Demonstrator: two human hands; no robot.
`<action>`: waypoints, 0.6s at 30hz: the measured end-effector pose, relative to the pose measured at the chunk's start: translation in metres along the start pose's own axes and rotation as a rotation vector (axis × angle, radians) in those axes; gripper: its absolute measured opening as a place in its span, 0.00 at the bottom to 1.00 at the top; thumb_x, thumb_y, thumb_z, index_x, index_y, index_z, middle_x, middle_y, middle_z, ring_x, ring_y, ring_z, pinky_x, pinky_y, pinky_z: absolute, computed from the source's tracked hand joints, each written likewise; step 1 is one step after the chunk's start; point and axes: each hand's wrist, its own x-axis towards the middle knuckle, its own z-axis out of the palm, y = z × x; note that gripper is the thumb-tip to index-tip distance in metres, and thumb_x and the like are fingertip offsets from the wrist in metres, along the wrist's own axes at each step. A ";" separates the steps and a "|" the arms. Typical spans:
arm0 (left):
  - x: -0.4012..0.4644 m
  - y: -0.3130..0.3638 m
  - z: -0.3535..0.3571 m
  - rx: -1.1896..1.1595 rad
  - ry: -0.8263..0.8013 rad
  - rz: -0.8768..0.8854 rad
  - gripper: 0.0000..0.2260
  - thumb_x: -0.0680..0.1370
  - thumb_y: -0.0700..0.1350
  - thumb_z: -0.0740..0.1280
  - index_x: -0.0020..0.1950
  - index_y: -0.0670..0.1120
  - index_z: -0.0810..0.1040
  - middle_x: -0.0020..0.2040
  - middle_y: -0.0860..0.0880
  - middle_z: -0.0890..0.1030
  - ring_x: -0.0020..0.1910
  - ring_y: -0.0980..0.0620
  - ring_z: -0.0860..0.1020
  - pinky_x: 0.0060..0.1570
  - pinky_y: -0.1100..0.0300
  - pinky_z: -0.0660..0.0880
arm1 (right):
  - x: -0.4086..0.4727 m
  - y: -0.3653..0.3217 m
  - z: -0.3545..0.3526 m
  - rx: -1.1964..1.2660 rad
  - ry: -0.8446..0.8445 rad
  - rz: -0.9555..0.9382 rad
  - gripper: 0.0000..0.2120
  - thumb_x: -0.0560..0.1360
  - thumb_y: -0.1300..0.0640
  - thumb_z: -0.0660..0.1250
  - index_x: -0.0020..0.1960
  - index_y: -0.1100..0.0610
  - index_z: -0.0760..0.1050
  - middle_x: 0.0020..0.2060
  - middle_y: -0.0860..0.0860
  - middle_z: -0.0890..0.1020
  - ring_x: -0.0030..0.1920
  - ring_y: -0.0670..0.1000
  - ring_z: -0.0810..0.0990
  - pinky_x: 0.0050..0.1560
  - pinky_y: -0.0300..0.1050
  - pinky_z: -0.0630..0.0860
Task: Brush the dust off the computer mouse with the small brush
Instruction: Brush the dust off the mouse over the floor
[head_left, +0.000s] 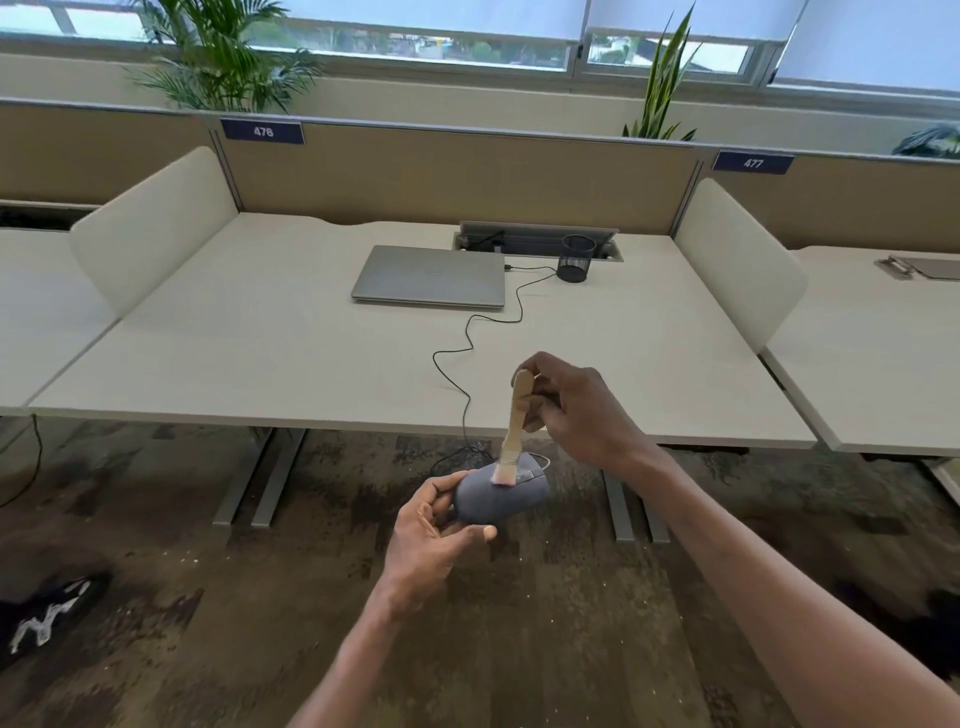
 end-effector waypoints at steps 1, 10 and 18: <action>0.000 0.000 -0.001 0.001 0.000 0.000 0.31 0.66 0.35 0.82 0.67 0.47 0.77 0.60 0.49 0.85 0.61 0.49 0.84 0.57 0.56 0.82 | -0.001 0.002 -0.003 -0.025 -0.011 -0.009 0.19 0.75 0.76 0.58 0.50 0.53 0.74 0.39 0.56 0.83 0.39 0.54 0.84 0.44 0.52 0.85; -0.001 0.004 0.004 0.006 -0.007 0.010 0.36 0.61 0.48 0.84 0.67 0.48 0.77 0.61 0.49 0.84 0.62 0.49 0.84 0.58 0.53 0.82 | -0.005 0.002 -0.009 -0.044 -0.014 -0.057 0.22 0.73 0.77 0.56 0.50 0.51 0.73 0.38 0.52 0.81 0.39 0.55 0.82 0.44 0.54 0.83; -0.004 0.001 0.001 -0.020 -0.002 0.005 0.37 0.61 0.48 0.86 0.68 0.49 0.77 0.62 0.48 0.84 0.63 0.48 0.83 0.57 0.55 0.82 | -0.007 0.001 -0.015 -0.135 -0.008 -0.056 0.20 0.73 0.76 0.56 0.49 0.51 0.72 0.37 0.55 0.80 0.38 0.59 0.79 0.41 0.58 0.80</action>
